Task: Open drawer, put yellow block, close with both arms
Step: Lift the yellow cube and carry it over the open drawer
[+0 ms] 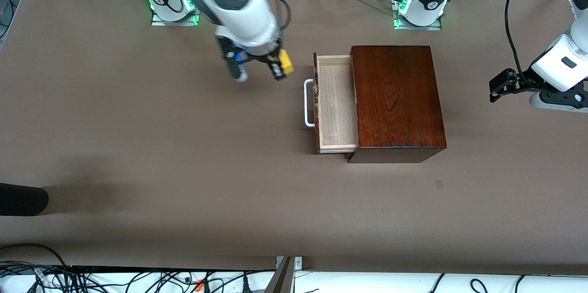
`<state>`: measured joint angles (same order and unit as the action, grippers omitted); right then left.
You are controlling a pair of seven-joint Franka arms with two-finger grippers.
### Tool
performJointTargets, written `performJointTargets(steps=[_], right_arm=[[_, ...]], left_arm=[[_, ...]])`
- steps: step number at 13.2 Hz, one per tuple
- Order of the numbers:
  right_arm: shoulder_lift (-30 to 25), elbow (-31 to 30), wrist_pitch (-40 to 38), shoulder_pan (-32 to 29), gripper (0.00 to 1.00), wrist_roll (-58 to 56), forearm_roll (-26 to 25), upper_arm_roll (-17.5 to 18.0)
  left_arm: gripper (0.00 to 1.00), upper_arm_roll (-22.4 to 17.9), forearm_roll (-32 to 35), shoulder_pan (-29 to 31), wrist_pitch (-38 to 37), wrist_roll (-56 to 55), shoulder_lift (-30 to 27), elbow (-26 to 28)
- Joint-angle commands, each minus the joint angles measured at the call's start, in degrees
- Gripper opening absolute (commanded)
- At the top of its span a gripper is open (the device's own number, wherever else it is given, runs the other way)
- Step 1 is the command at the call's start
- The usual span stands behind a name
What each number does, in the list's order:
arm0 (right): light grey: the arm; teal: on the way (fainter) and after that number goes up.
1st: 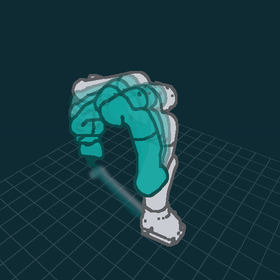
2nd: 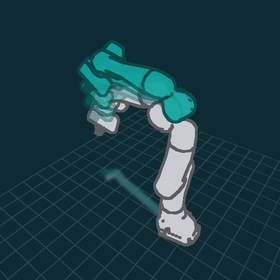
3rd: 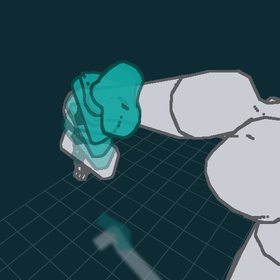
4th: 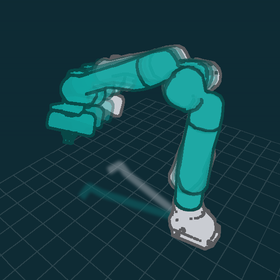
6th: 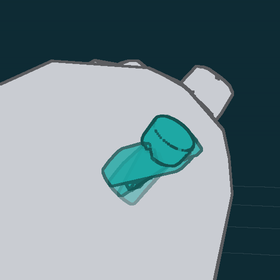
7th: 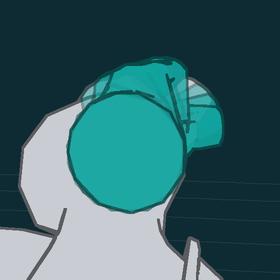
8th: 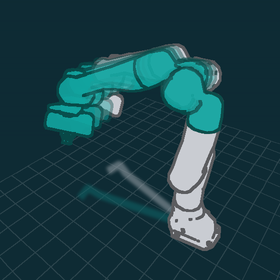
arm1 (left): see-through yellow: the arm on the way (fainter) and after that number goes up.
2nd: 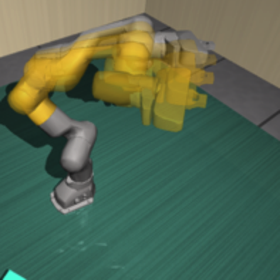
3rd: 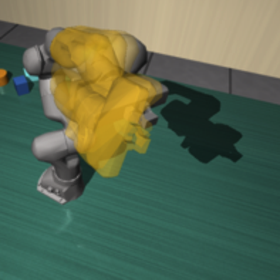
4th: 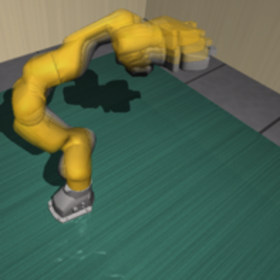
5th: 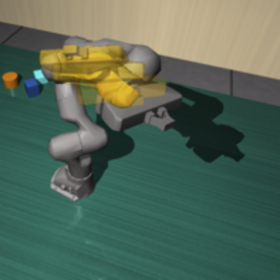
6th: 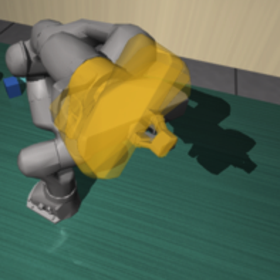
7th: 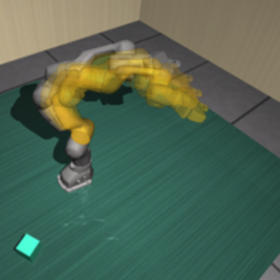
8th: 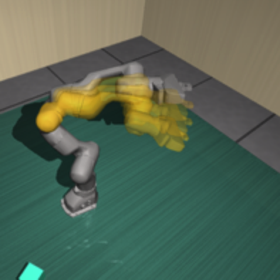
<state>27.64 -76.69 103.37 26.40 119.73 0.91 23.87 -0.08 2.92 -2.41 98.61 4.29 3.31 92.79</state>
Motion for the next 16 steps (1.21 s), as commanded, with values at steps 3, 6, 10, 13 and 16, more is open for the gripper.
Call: performJointTargets(steps=[3, 6, 10, 13, 16], right_arm=[[14.62, 15.96, 3.92, 10.06, 0.03, 18.14, -5.13, -1.80], [17.52, 15.96, 7.54, 15.25, 0.03, 19.84, -5.04, -6.45], [21.57, 15.79, 9.66, 16.84, 0.03, 20.36, -5.04, -6.73], [22.80, 15.70, 9.83, 17.02, 0.08, 20.36, -5.13, -6.99], [22.63, 15.61, 9.75, 17.02, 1.00, 20.28, -5.13, -7.70]], left_arm=[[1.00, 0.16, -0.37, 0.39, -1.23, 1.42, 0.20, -1.12], [1.00, 0.16, -0.37, 0.39, -1.32, 1.42, 0.20, -1.21], [1.00, 0.16, -0.37, 0.39, -1.32, 1.42, 0.20, -1.12], [1.00, 0.16, -0.37, 0.39, -1.67, 1.42, 0.20, -1.21], [1.00, 0.16, -0.37, 0.39, -1.67, 1.42, 0.20, -1.12]])
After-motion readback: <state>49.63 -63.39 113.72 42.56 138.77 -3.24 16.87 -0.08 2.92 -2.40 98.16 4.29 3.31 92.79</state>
